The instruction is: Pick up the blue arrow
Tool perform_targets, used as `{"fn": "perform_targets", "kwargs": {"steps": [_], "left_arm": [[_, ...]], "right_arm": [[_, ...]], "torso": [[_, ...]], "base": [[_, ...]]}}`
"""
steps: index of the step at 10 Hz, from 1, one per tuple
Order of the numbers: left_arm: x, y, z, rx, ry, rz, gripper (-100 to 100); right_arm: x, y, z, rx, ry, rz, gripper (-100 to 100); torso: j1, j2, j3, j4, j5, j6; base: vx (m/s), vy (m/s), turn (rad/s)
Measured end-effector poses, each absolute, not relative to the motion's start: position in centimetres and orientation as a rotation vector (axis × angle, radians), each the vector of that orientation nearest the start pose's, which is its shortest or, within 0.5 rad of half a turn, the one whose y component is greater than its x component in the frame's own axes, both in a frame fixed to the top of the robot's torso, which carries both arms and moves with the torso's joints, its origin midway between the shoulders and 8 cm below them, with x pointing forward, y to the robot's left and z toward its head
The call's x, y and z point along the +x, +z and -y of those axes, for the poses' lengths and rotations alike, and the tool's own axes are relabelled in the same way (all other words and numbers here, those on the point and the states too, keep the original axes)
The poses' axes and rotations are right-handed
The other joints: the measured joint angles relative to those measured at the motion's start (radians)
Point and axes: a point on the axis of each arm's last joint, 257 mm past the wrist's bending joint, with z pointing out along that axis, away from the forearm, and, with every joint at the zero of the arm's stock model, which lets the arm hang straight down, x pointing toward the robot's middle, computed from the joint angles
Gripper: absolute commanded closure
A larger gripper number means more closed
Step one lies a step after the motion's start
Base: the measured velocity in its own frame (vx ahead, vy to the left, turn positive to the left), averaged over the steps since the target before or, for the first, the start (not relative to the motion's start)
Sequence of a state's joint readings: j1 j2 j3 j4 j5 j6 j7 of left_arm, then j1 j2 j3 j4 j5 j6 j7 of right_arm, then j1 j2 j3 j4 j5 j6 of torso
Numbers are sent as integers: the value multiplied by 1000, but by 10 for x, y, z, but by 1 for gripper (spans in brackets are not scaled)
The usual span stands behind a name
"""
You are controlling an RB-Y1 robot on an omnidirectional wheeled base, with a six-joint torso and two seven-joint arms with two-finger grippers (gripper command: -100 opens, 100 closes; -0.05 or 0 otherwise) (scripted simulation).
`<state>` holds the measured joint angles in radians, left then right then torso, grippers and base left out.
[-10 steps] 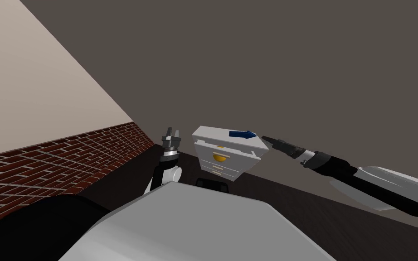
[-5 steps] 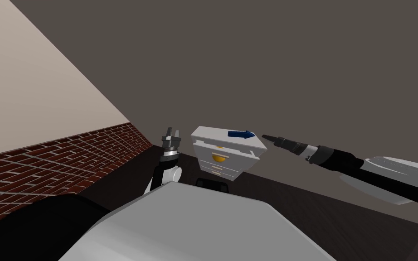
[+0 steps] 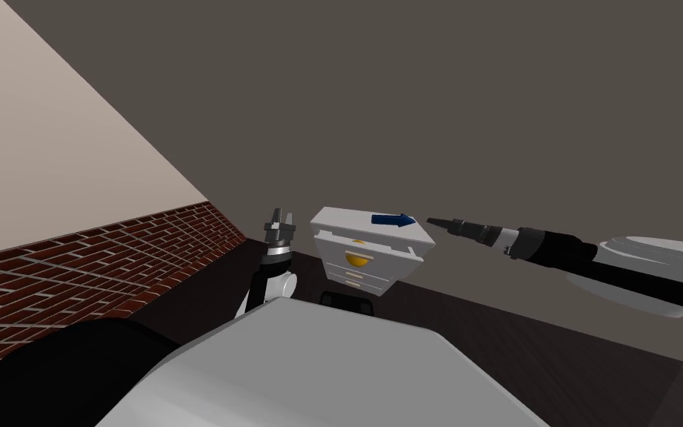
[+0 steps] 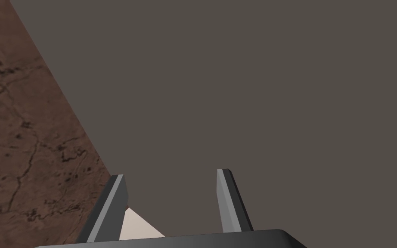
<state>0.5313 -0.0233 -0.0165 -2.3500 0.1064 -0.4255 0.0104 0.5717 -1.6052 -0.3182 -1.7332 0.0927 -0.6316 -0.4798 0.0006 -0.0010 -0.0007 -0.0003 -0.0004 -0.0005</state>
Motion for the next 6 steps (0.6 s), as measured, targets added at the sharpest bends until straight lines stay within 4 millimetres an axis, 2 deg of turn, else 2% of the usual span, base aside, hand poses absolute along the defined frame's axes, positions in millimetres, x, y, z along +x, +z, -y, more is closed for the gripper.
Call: {"fn": "perform_targets", "kwargs": {"steps": [2,6], "left_arm": [[339,31,-291,-771,-1379,-546,0],[339,31,-291,-771,-1379,-546,0]], "right_arm": [[436,-25,381,-164,766,-1935,-100],[445,-17,383,-232,705,-2010,-100]], "torso": [[0,1,0,0,0,0],[0,0,0,0,0,0]], "base": [[9,-2,-34],[20,-1,-24]]}}
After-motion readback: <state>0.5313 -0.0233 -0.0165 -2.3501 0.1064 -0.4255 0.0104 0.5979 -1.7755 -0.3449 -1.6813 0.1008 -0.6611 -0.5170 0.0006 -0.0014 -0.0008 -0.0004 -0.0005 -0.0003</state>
